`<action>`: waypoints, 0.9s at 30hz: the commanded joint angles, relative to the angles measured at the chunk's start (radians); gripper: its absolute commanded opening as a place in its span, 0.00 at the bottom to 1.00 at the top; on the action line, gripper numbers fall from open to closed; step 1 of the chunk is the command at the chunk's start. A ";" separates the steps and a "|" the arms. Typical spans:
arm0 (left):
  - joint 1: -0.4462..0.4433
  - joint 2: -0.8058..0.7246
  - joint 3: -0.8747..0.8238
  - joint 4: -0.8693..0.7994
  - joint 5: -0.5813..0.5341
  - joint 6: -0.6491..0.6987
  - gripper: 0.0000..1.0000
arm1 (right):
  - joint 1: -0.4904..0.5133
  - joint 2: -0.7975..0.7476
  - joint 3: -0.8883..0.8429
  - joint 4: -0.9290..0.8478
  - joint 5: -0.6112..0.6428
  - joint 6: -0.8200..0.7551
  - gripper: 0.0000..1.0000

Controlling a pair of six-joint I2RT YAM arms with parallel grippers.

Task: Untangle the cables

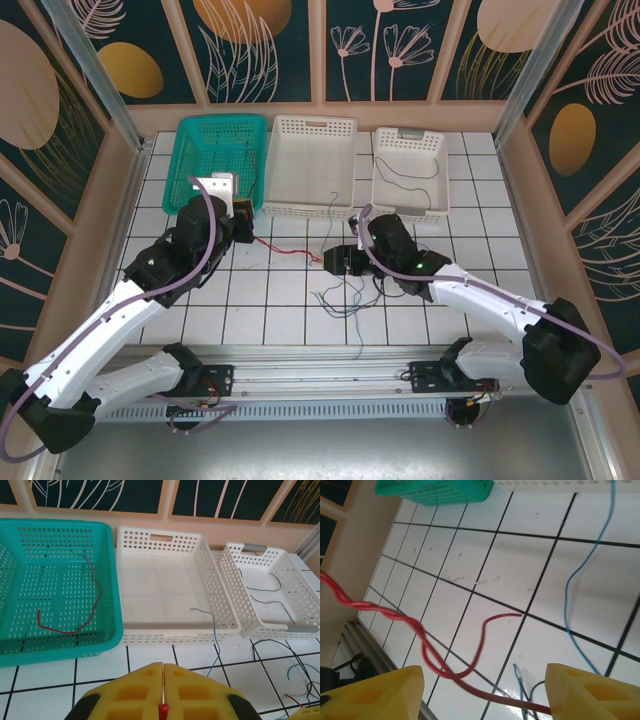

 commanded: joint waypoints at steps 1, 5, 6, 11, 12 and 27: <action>0.005 -0.018 -0.003 0.036 -0.007 -0.015 0.00 | 0.028 0.046 0.007 0.034 0.000 -0.063 0.65; 0.005 -0.017 0.004 0.032 -0.019 -0.008 0.00 | 0.070 0.084 -0.003 0.031 0.036 -0.106 0.62; 0.005 -0.018 0.006 0.032 -0.022 -0.005 0.00 | 0.082 0.093 -0.005 0.029 0.048 -0.118 0.61; 0.006 -0.016 0.007 0.034 -0.030 -0.003 0.00 | 0.131 0.138 -0.010 0.028 0.101 -0.159 0.58; 0.005 -0.017 0.007 0.035 -0.029 -0.004 0.00 | 0.138 0.148 -0.010 0.030 0.108 -0.165 0.56; 0.005 -0.031 0.031 0.002 -0.098 0.025 0.00 | 0.175 0.193 0.009 0.006 0.219 -0.200 0.00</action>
